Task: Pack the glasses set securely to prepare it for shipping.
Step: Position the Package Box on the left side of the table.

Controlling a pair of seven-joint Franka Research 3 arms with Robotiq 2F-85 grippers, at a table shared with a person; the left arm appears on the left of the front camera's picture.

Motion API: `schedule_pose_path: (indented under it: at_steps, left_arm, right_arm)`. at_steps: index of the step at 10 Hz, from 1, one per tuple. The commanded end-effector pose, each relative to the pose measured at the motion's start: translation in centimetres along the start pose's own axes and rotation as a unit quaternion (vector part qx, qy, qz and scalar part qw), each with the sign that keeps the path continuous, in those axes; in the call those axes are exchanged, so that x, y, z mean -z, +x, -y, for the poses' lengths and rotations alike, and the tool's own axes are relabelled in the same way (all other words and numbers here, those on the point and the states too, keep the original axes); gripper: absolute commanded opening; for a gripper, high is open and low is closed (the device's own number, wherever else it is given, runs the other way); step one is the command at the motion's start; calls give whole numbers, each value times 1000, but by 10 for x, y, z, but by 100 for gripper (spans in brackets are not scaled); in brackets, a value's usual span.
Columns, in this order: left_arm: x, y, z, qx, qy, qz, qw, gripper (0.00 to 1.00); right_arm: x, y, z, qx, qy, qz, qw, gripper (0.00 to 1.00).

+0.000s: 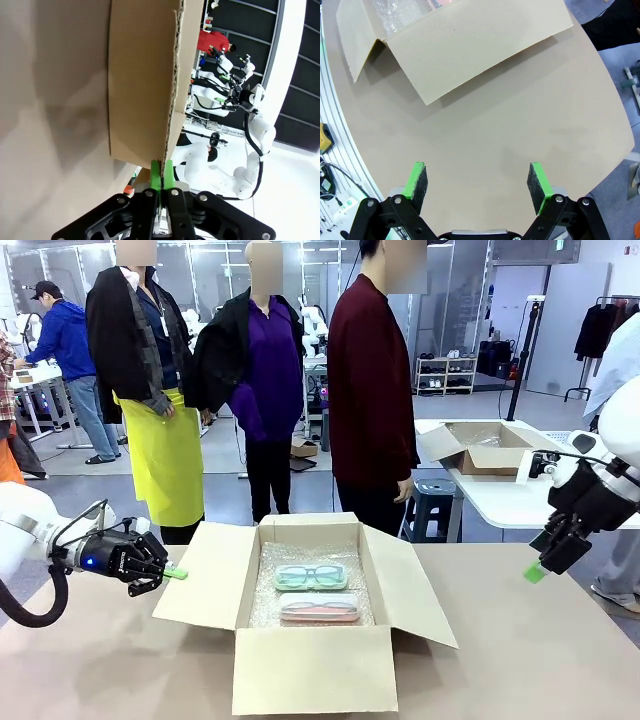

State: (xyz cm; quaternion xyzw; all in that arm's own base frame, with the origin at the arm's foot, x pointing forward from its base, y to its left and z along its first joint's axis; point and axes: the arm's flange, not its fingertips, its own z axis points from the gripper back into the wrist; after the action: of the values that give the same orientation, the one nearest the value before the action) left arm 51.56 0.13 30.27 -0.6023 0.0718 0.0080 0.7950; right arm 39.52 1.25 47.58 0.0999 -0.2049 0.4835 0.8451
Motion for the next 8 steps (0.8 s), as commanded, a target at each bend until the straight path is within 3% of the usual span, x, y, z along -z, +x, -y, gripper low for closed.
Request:
schedule_pose_path:
  at_steps: [1,4,8]
  left_arm:
    - [-8,3,1,9,-18,-13,1000,0]
    - [-25,1,8,27,11,10,1000,0]
    - [-101,-13,6,36,46,39,998,0]
  right_arm:
    - [-1,1,1,-10,-3,-3,1000,100]
    - [-1,1,1,-10,-3,-3,1000,100]
    - [-1,1,1,-10,-3,-3,1000,100]
